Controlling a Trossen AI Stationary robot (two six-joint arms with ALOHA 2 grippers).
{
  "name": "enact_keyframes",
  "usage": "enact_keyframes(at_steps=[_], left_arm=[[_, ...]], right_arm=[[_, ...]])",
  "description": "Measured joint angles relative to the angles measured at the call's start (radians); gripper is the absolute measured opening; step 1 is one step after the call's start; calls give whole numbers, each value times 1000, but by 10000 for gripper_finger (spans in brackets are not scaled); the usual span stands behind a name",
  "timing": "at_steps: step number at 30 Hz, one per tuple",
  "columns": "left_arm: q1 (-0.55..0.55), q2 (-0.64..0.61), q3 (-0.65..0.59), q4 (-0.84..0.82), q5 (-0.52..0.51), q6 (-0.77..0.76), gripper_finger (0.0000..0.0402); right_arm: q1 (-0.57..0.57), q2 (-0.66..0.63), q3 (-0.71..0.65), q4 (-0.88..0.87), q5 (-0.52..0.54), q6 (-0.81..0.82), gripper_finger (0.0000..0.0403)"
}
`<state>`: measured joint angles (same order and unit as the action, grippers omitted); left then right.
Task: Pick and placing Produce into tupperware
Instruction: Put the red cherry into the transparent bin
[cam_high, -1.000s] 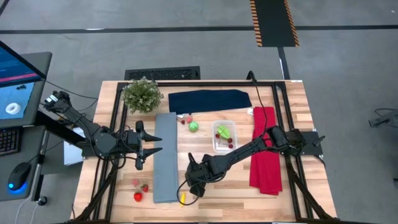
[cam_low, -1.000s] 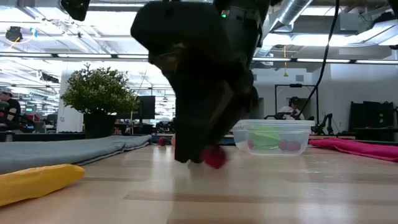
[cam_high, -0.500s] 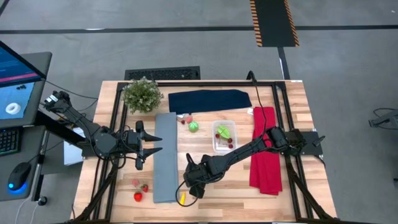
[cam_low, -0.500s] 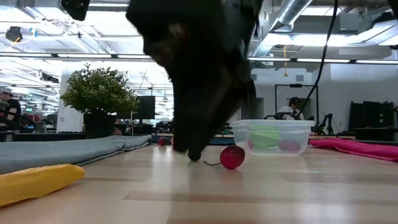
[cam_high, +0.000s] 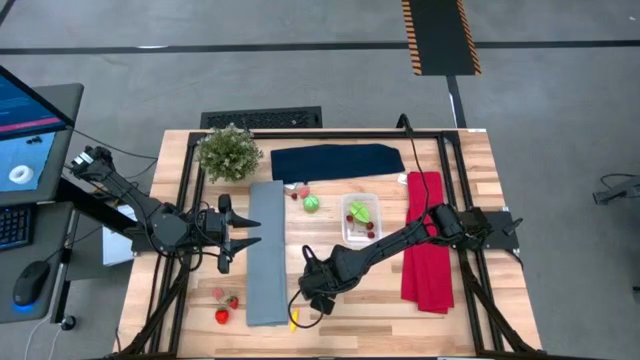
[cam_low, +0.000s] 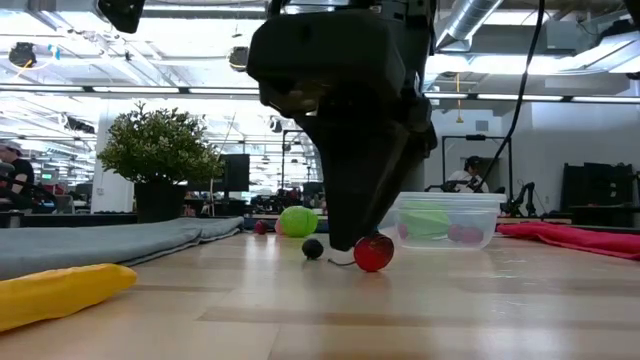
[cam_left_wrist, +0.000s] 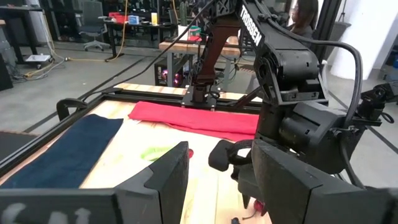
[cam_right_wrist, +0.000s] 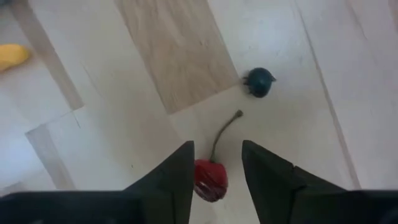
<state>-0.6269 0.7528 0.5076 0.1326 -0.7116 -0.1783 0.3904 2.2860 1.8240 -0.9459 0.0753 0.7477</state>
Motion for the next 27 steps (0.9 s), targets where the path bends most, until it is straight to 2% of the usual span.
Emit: enact_keyframes(at_steps=[14, 18, 22, 27], left_arm=[[0, 0, 0, 10, 26, 0, 167], [0, 0, 0, 10, 26, 0, 167], [0, 0, 0, 10, 26, 0, 167], [0, 0, 0, 14, 26, 1, 167]], right_arm=[[0, 23, -12, 33, -40, 25, 140], [0, 23, -12, 18, -57, 39, 102], [-2, 23, -12, -4, -47, 49, 26], [0, 23, -12, -5, -37, 57, 17]])
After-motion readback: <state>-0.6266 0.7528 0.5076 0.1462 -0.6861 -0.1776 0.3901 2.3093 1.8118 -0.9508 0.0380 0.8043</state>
